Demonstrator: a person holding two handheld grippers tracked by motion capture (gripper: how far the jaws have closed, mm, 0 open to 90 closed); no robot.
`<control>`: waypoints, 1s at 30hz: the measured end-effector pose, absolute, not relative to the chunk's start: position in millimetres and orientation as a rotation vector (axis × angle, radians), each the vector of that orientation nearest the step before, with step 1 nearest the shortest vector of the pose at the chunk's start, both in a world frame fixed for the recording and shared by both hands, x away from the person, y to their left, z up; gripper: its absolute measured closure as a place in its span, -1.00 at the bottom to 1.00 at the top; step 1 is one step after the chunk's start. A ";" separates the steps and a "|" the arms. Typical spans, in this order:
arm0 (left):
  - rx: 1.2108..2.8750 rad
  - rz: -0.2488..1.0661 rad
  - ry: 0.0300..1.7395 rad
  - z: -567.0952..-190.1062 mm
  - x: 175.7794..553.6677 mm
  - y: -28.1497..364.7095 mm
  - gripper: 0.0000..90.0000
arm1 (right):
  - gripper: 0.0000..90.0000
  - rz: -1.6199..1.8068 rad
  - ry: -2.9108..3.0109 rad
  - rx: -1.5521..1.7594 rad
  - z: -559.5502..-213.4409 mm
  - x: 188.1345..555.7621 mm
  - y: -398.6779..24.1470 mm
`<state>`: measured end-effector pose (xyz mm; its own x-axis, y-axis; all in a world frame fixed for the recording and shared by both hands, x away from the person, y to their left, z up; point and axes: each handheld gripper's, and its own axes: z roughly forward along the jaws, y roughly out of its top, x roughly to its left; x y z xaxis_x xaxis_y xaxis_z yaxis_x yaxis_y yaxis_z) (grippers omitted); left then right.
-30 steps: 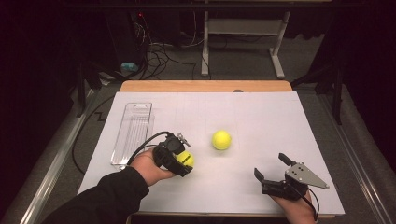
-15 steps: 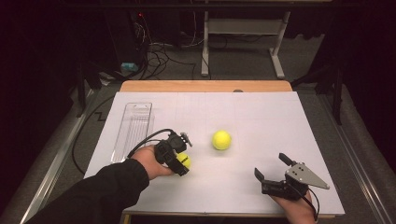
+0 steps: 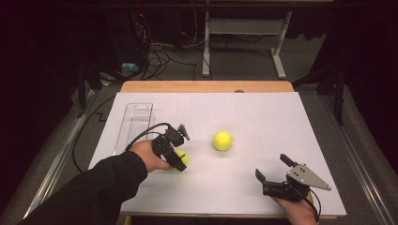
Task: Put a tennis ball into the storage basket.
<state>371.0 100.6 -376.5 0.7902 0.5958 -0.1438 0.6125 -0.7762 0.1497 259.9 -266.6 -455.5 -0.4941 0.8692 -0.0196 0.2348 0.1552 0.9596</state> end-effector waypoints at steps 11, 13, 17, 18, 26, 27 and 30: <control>2.743 -0.080 1.001 -346.5 387.4 118.5 -0.40 | -1.00 1.368 1.833 1.053 -455.2 259.8 -267.0; 2.727 -0.071 1.024 -340.3 391.7 125.1 -0.40 | -1.00 1.370 1.833 1.056 -455.0 259.8 -267.3; 2.713 -0.057 1.046 -335.5 395.7 133.0 -0.40 | -1.00 1.370 1.833 1.058 -455.0 259.8 -267.5; 2.708 -0.054 1.055 -334.2 397.2 135.9 -0.40 | -1.00 1.370 1.834 1.058 -455.1 259.8 -267.4; 2.669 -0.022 1.138 -324.3 407.7 162.0 -0.40 | -1.00 1.369 1.833 1.057 -454.9 259.7 -267.5; 2.660 -0.016 1.153 -323.2 408.8 165.7 -0.40 | -1.00 1.369 1.833 1.056 -455.0 259.8 -267.5; 2.643 -0.011 1.189 -320.5 412.5 176.4 -0.40 | -1.00 1.369 1.834 1.056 -455.0 259.8 -267.3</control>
<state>412.5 176.4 -320.5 0.6683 0.7362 -0.1061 0.7381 -0.6388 0.2171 259.8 -267.3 -455.0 -0.4952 0.8687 -0.0106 0.2367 0.1466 0.9605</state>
